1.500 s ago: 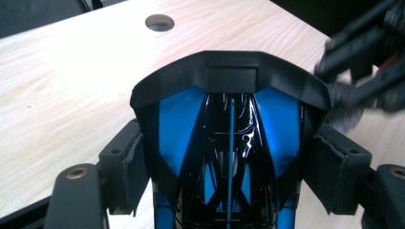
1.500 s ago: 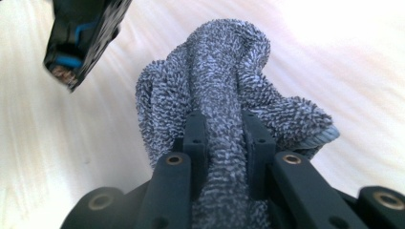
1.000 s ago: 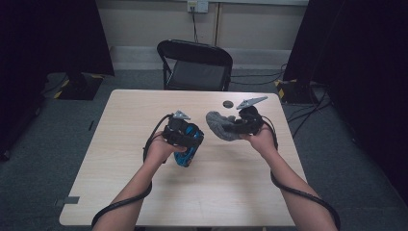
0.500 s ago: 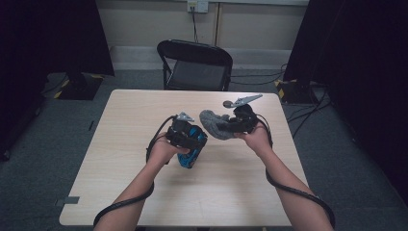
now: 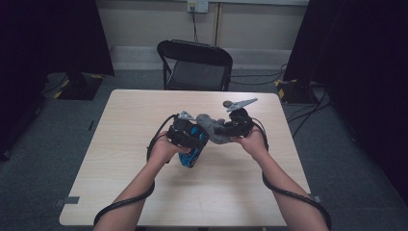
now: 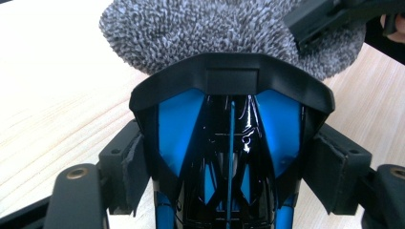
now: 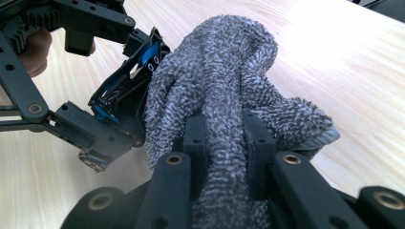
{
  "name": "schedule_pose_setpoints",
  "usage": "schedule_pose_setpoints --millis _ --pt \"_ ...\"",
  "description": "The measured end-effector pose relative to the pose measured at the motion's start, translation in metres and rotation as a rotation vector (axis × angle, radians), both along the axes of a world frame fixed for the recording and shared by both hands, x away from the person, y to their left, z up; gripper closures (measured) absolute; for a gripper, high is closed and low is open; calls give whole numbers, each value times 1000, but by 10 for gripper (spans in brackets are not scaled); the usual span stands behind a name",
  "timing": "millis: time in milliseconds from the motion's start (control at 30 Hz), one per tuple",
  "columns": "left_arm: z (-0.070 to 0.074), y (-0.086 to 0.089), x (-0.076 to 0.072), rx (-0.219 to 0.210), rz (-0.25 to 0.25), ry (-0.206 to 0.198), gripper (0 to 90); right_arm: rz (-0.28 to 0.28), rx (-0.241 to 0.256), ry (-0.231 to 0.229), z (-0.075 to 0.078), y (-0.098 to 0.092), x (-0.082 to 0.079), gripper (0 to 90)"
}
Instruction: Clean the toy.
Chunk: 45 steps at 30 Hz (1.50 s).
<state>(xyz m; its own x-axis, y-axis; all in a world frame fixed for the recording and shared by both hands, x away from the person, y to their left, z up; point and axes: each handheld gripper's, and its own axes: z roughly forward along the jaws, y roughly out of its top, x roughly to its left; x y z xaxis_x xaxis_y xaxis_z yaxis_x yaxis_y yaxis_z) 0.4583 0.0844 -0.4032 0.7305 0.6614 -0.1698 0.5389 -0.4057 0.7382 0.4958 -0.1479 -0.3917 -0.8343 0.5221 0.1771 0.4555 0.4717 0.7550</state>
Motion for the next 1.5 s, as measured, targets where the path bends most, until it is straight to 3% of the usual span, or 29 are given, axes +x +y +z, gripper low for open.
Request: schedule_pose_setpoints --millis 567,733,900,1300,1500 --pt "11 2 4 8 3 -3 256 25 12 40 -21 8 -5 762" --pt "14 0 5 -6 12 -13 256 38 -2 44 -26 13 -8 762" --pt "18 0 6 -16 16 -26 256 44 27 67 -34 16 -10 762" --pt "25 2 6 -29 41 -48 256 92 38 119 -57 34 -22 762" --pt "28 9 7 -39 61 -54 256 134 -53 106 -65 42 -30 761"
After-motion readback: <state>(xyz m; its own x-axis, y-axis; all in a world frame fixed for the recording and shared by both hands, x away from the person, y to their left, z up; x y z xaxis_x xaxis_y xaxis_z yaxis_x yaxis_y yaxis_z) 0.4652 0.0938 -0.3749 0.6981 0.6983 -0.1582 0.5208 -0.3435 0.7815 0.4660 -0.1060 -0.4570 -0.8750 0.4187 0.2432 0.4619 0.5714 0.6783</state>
